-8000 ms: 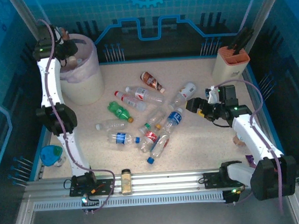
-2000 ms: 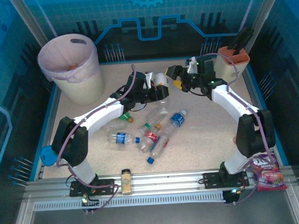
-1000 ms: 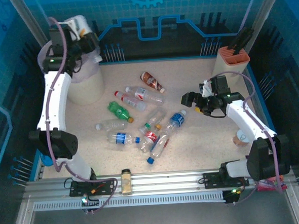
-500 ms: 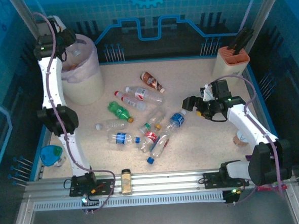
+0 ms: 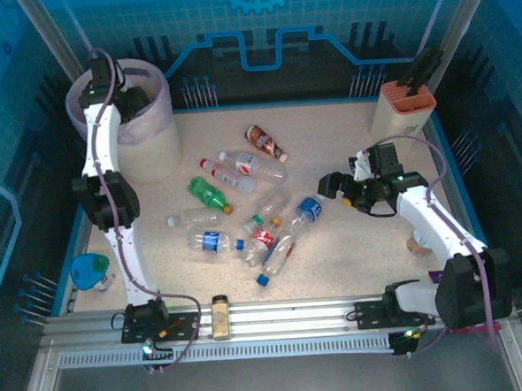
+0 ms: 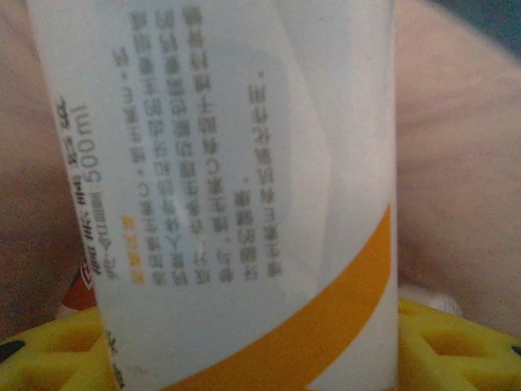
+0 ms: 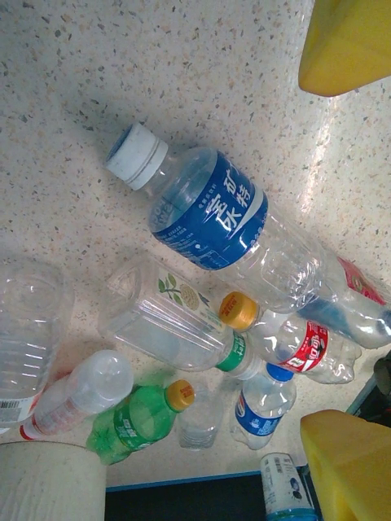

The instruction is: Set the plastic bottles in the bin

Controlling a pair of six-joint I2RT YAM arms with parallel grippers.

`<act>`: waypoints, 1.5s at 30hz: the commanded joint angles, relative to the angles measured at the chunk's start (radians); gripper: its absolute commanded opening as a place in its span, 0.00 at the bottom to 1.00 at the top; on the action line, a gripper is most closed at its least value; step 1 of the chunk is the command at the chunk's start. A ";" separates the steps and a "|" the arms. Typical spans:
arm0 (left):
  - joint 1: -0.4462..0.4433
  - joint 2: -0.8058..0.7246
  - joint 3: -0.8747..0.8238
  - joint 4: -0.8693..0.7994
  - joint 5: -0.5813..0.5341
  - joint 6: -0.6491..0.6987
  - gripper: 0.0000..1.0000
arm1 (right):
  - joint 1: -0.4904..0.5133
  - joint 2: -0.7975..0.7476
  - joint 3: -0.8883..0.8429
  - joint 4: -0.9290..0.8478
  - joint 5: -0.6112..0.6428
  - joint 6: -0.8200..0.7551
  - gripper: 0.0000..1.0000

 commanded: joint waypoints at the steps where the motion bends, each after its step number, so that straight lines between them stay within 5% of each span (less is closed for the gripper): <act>1: 0.000 0.033 -0.020 -0.013 0.023 0.028 0.09 | 0.017 -0.040 -0.044 -0.012 0.016 0.027 1.00; 3: 0.001 0.028 -0.048 0.003 0.023 0.026 0.17 | 0.020 -0.058 -0.071 0.016 0.002 0.066 1.00; 6: -0.001 0.000 -0.105 0.041 0.033 0.022 0.52 | 0.049 -0.096 -0.131 0.087 0.013 0.151 1.00; 12: 0.001 -0.036 -0.118 0.067 0.068 0.017 0.83 | 0.127 -0.115 -0.187 0.146 0.115 0.256 1.00; 16: -0.001 -0.063 -0.088 0.057 0.087 0.020 0.94 | 0.166 -0.095 -0.186 0.143 0.188 0.295 1.00; 24: 0.000 -0.188 -0.061 0.054 0.138 0.058 0.99 | 0.253 0.019 -0.136 0.148 0.336 0.411 1.00; 36: -0.001 -0.444 -0.104 0.013 0.104 0.169 0.99 | 0.297 0.242 -0.139 0.434 0.323 0.582 0.97; 41: -0.030 -0.690 -0.366 0.063 0.095 0.145 0.99 | 0.297 0.326 -0.095 0.468 0.328 0.587 0.95; 45: -0.164 -0.915 -0.665 0.127 0.082 0.119 0.99 | 0.297 0.367 -0.076 0.482 0.337 0.598 0.87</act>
